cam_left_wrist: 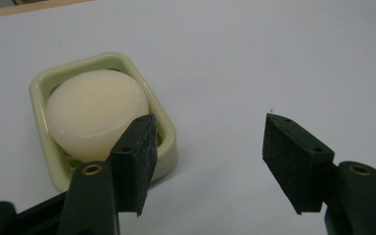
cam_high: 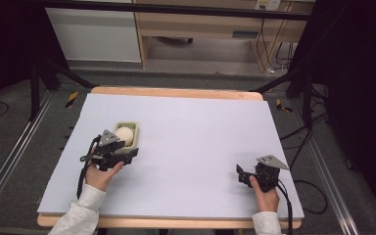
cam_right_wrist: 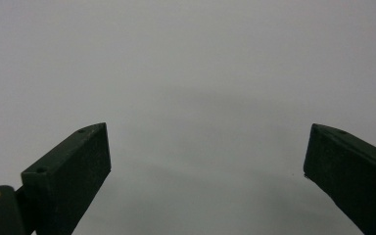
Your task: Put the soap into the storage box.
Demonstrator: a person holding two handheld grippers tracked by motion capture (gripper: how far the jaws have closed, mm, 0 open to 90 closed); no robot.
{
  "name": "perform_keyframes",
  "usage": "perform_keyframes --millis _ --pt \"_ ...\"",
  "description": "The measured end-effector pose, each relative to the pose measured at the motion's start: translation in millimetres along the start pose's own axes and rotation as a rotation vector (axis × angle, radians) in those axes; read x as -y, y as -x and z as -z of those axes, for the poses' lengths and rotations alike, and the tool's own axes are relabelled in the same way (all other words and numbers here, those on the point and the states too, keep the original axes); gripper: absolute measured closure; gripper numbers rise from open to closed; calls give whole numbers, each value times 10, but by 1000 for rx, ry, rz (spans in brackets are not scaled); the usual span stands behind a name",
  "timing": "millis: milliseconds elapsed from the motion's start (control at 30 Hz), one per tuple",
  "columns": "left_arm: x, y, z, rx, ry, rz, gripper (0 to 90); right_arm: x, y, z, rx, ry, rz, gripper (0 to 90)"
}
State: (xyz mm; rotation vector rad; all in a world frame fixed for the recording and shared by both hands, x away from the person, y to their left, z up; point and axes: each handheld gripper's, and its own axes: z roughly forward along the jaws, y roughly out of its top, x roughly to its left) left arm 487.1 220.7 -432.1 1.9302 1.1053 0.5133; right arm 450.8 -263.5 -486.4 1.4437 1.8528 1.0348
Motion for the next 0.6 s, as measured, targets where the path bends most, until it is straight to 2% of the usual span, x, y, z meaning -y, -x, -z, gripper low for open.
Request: perform_keyframes --millis 67,233,300,600 --pt "102 56 40 6 -3 -9 376 1 0 -1 2 3 4 39" --pt "227 78 107 12 -7 -9 357 1 1 -1 1 3 4 39" --pt "287 79 125 10 -15 -24 344 2 -2 2 3 5 3 40" --pt "418 49 190 12 -30 -47 284 3 6 3 -2 6 0 39"
